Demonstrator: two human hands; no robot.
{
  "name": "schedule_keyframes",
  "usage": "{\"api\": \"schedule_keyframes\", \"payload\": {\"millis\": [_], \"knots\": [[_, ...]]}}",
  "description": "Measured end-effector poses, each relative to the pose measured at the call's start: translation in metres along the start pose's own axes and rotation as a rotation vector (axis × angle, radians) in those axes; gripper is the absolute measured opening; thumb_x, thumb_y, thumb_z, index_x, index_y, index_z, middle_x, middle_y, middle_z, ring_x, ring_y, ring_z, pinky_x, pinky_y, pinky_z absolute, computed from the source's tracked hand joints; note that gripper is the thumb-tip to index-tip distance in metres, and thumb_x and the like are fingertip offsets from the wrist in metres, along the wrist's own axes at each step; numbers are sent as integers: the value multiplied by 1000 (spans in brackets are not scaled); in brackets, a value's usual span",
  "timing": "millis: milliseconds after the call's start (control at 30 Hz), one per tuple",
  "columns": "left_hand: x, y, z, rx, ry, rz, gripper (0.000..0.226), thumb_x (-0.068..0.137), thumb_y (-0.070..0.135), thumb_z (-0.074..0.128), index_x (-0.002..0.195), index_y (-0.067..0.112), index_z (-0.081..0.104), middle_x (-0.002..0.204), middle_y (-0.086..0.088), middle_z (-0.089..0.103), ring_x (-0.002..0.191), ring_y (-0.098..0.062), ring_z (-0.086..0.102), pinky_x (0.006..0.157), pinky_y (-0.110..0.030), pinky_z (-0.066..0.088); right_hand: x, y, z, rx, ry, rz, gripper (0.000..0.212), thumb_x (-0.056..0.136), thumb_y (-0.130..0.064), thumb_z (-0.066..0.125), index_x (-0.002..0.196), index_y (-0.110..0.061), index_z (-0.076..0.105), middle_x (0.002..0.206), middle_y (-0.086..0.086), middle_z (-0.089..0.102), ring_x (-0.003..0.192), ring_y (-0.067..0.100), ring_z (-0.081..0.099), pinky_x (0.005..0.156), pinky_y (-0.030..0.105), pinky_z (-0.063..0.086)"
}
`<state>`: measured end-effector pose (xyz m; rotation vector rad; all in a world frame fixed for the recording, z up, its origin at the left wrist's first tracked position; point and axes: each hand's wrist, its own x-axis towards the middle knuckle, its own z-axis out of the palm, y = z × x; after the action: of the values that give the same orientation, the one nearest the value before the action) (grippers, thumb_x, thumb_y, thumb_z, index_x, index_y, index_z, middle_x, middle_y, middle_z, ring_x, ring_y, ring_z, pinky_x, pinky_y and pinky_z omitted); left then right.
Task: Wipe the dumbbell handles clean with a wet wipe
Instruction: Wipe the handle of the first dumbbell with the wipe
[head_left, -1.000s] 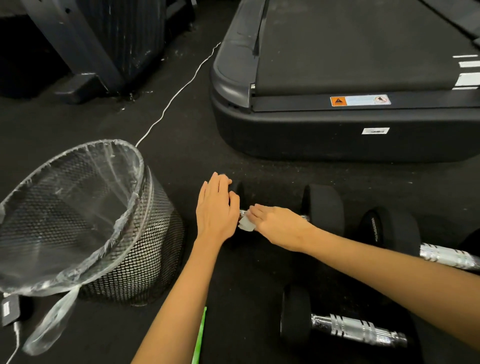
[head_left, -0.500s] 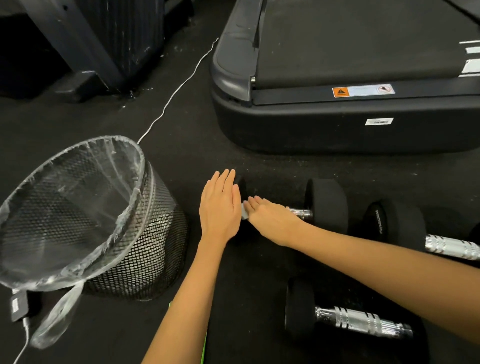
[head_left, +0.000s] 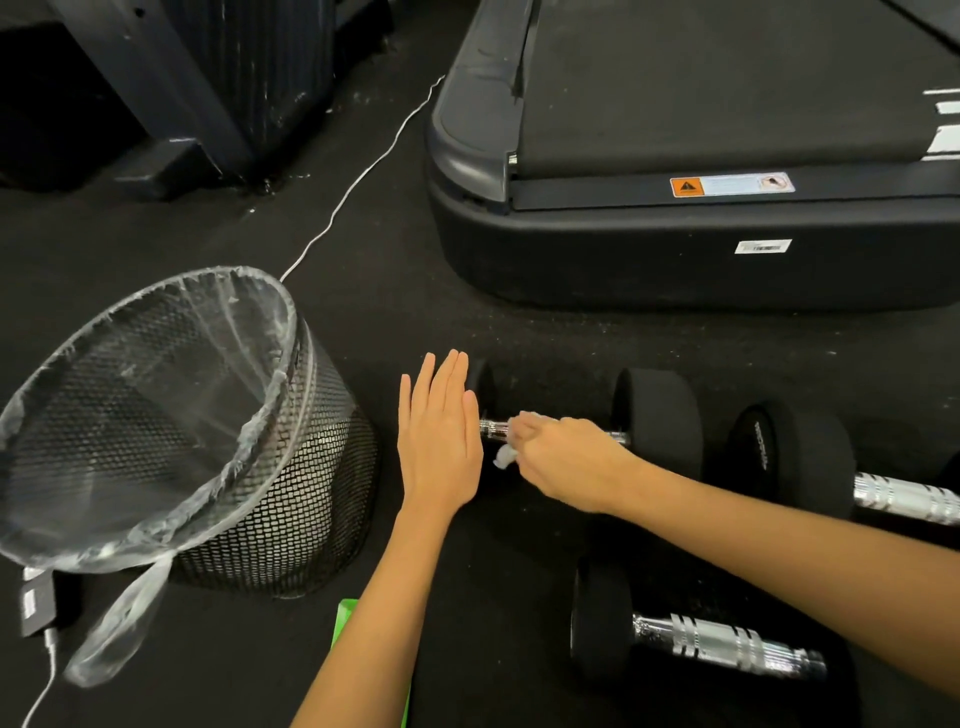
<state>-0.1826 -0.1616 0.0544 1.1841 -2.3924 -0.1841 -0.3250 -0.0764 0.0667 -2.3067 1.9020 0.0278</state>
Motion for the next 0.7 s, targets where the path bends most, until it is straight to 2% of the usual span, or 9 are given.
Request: {"api": "schedule_keyframes", "payload": {"millis": [100, 167, 233, 300, 367, 433, 467, 567, 700], "knots": [[-6, -1, 1, -23, 18, -3, 53, 103, 32, 16, 146, 12, 38, 153, -4, 39, 146, -19, 24, 121, -44, 14, 13, -1, 4, 8, 46, 88, 41, 100, -21, 46, 138, -7, 43, 135, 12, 51, 115, 25, 58, 91, 39, 52], [-10, -3, 1, -37, 26, 0, 52, 103, 31, 17, 147, 13, 38, 153, -3, 39, 147, -18, 23, 121, -44, 15, 20, -6, 3, -4, 21, 43, 49, 101, -21, 46, 145, -5, 36, 144, 14, 46, 126, 26, 52, 100, 39, 48], [-14, -4, 1, -47, 31, 7, 51, 103, 31, 19, 148, 13, 36, 154, -2, 37, 147, -16, 21, 121, -44, 15, 16, -6, 0, -37, -24, -12, 48, 102, -22, 45, 146, -5, 36, 147, 14, 44, 130, 25, 49, 103, 38, 46], [-19, -5, 2, -60, 40, 4, 51, 103, 30, 20, 149, 13, 35, 155, -1, 35, 148, -14, 19, 122, -43, 14, 10, -2, -2, -2, -21, 24, 42, 102, -25, 41, 141, -7, 44, 139, 11, 52, 119, 23, 56, 96, 37, 50], [-22, -5, 4, -64, 59, -4, 50, 103, 29, 22, 149, 14, 35, 155, 0, 35, 148, -14, 19, 122, -42, 12, 12, 0, -5, 73, 35, 91, 35, 102, -26, 42, 129, -9, 55, 115, 7, 64, 93, 18, 64, 80, 33, 53], [-23, -5, 5, -64, 75, -8, 50, 103, 29, 22, 148, 13, 36, 155, 0, 35, 148, -14, 20, 122, -42, 12, 19, -4, -9, 155, 54, 114, 29, 101, -25, 44, 118, -10, 62, 90, 3, 64, 74, 13, 62, 68, 28, 51], [-24, -5, 5, -68, 79, -10, 50, 103, 29, 22, 148, 14, 36, 155, 0, 35, 148, -14, 20, 122, -41, 12, 20, -8, -10, 169, 47, 106, 29, 101, -24, 45, 120, -9, 61, 92, 3, 64, 77, 13, 63, 70, 28, 52], [-25, -4, 4, -80, 89, -10, 49, 103, 29, 23, 148, 14, 37, 155, 1, 36, 147, -13, 20, 122, -40, 12, 5, -14, -9, 163, 2, 47, 35, 102, -20, 42, 133, -11, 54, 130, 9, 57, 112, 21, 59, 93, 39, 51], [-24, -3, 5, -84, 102, -9, 48, 103, 28, 24, 147, 13, 39, 153, -1, 39, 147, -15, 23, 122, -41, 13, -9, -18, -2, 133, 85, 116, 40, 103, -20, 40, 143, -13, 42, 144, 8, 46, 129, 20, 48, 104, 36, 43]]}}
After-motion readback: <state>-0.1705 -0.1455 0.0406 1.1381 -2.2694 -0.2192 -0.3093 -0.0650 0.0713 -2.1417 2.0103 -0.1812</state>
